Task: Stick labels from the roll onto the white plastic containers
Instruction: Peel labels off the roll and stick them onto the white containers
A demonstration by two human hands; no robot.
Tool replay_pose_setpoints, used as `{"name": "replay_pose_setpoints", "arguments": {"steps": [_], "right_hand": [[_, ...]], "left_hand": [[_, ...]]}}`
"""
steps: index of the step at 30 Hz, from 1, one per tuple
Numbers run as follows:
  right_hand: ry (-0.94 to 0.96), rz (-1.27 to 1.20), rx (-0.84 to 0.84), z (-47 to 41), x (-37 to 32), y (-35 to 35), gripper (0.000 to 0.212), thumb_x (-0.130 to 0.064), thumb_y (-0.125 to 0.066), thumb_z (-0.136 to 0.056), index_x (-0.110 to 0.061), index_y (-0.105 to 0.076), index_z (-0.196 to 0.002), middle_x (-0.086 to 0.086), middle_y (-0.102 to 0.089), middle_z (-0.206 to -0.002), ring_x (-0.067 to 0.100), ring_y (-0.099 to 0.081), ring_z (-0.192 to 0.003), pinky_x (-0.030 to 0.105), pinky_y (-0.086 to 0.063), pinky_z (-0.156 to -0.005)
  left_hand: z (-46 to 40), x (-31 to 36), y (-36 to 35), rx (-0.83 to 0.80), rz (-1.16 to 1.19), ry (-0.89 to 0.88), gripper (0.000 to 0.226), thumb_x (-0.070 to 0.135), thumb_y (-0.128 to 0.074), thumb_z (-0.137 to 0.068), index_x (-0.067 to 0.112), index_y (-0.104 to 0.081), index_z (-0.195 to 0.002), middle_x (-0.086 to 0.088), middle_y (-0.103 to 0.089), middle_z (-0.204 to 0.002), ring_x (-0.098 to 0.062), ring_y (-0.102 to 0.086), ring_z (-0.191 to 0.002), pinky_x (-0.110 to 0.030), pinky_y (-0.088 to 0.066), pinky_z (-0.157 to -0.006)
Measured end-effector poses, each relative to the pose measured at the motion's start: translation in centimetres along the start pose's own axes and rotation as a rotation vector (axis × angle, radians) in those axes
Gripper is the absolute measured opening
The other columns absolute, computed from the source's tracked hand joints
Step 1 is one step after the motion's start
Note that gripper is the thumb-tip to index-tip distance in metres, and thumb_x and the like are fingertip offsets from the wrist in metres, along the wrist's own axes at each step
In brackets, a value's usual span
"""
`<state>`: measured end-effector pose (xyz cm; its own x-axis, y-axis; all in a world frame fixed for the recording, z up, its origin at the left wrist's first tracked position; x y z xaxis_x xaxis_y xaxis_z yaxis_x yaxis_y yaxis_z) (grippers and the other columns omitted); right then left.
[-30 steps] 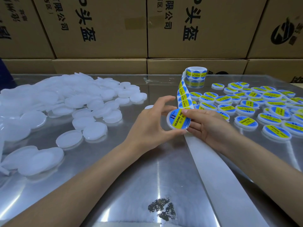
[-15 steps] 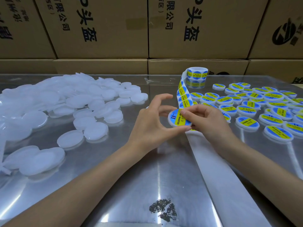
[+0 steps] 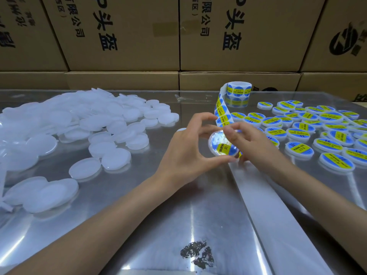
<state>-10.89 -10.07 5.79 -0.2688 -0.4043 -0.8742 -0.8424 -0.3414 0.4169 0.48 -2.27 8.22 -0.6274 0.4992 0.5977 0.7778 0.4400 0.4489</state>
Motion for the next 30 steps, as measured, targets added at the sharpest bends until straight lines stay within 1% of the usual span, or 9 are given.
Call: {"name": "replay_pose_setpoints", "arguments": {"steps": [2, 4, 7, 12, 16, 20, 23, 27, 30], "right_hand": [[-0.004, -0.017, -0.154, 0.4, -0.2, -1.6, 0.034, -0.067, -0.069, -0.066, -0.034, -0.062, -0.071, -0.008, -0.049, -0.052, 0.004, -0.042, -0.040, 0.016, -0.035, -0.037], [-0.021, -0.056, -0.213, 0.7, -0.2, -2.2, 0.025, -0.050, -0.074, -0.070, -0.033, -0.060, -0.061, -0.008, -0.041, -0.046, 0.005, -0.035, -0.038, 0.016, -0.029, -0.036], [-0.086, -0.134, -0.145, 0.5, 0.2, -1.7, 0.037, -0.044, -0.062, -0.082, -0.024, -0.053, -0.052, -0.005, -0.036, -0.043, 0.008, -0.028, -0.037, 0.016, -0.025, -0.035], [-0.184, -0.138, -0.043, 0.2, 1.3, -1.3, 0.069, -0.056, -0.031, -0.096, -0.019, -0.039, -0.037, 0.000, -0.032, -0.033, 0.012, -0.026, -0.029, 0.015, -0.023, -0.036], [-0.236, -0.244, -0.010, 0.3, 2.1, -1.3, 0.070, -0.055, -0.028, -0.097, -0.019, -0.038, -0.038, 0.002, -0.028, -0.032, 0.015, -0.026, -0.030, 0.019, -0.023, -0.039], [-0.247, -0.378, -0.043, 0.3, 1.9, -1.8, 0.063, -0.048, -0.029, -0.099, -0.009, -0.033, -0.050, 0.002, -0.025, -0.030, 0.012, -0.022, -0.027, 0.017, -0.018, -0.037], [-0.270, -0.477, -0.053, 0.4, 1.7, -2.1, 0.059, -0.045, -0.030, -0.100, -0.009, -0.033, -0.053, 0.001, -0.024, -0.029, 0.011, -0.021, -0.025, 0.015, -0.018, -0.035], [-0.327, -0.540, -0.023, 0.5, 2.1, -2.1, 0.055, -0.041, -0.033, -0.100, -0.011, -0.037, -0.054, 0.001, -0.026, -0.029, 0.009, -0.020, -0.026, 0.013, -0.019, -0.033], [-0.346, -0.541, -0.031, 0.5, 2.4, -2.2, 0.053, -0.041, -0.034, -0.100, -0.012, -0.037, -0.056, -0.001, -0.028, -0.030, 0.008, -0.021, -0.026, 0.015, -0.020, -0.032]], "left_hand": [[0.1, 0.2, 0.0, -0.001, 0.016, -0.025, 0.072, 0.027, -0.088, -0.061, 0.016, -0.046, -0.118, 0.022, -0.064, -0.101, 0.009, -0.061, -0.097, -0.015, -0.047, -0.086], [0.3, 0.3, 0.0, -0.004, 0.026, -0.040, 0.074, 0.025, -0.088, -0.061, 0.014, -0.046, -0.121, 0.017, -0.065, -0.103, 0.007, -0.062, -0.098, -0.014, -0.047, -0.086], [0.4, 0.5, -0.1, -0.002, 0.046, -0.038, 0.078, 0.027, -0.089, -0.059, 0.014, -0.045, -0.122, 0.011, -0.067, -0.106, 0.005, -0.062, -0.098, -0.015, -0.046, -0.089], [0.3, 0.4, -0.4, -0.007, 0.013, -0.056, 0.078, 0.033, -0.086, -0.064, 0.013, -0.047, -0.129, 0.010, -0.065, -0.113, 0.004, -0.060, -0.104, -0.018, -0.045, -0.094], [0.4, 0.4, -1.6, -0.146, -0.166, -0.095, 0.067, 0.039, -0.066, -0.083, 0.012, -0.043, -0.140, 0.009, -0.046, -0.139, 0.000, -0.041, -0.128, -0.016, -0.032, -0.107], [0.4, 0.5, -2.0, -0.255, -0.282, -0.157, 0.054, 0.034, -0.056, -0.089, 0.012, -0.045, -0.138, 0.001, -0.040, -0.147, -0.010, -0.031, -0.138, -0.031, -0.023, -0.115], [0.3, 1.6, -1.9, -0.231, -0.328, -0.213, 0.048, 0.029, -0.056, -0.087, 0.008, -0.054, -0.131, -0.004, -0.049, -0.140, -0.020, -0.040, -0.134, -0.033, -0.025, -0.111], [0.8, 3.1, -1.7, -0.114, -0.418, -0.382, 0.030, 0.015, -0.065, -0.083, 0.003, -0.070, -0.109, -0.010, -0.067, -0.117, -0.027, -0.062, -0.112, -0.039, -0.044, -0.098], [1.3, 3.8, -1.7, -0.084, -0.436, -0.551, 0.025, -0.005, -0.071, -0.077, 0.002, -0.073, -0.101, -0.011, -0.070, -0.109, -0.026, -0.068, -0.101, -0.041, -0.055, -0.086]]}}
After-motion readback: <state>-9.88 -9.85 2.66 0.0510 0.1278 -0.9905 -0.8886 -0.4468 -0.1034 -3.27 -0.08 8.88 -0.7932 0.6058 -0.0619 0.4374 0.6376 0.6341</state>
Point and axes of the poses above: each hand's wrist, its own z-axis away from the middle knuckle, its own y-axis out of the back of the hand, x = y × z, the point moved 8 cm from there along -z, towards the middle knuckle
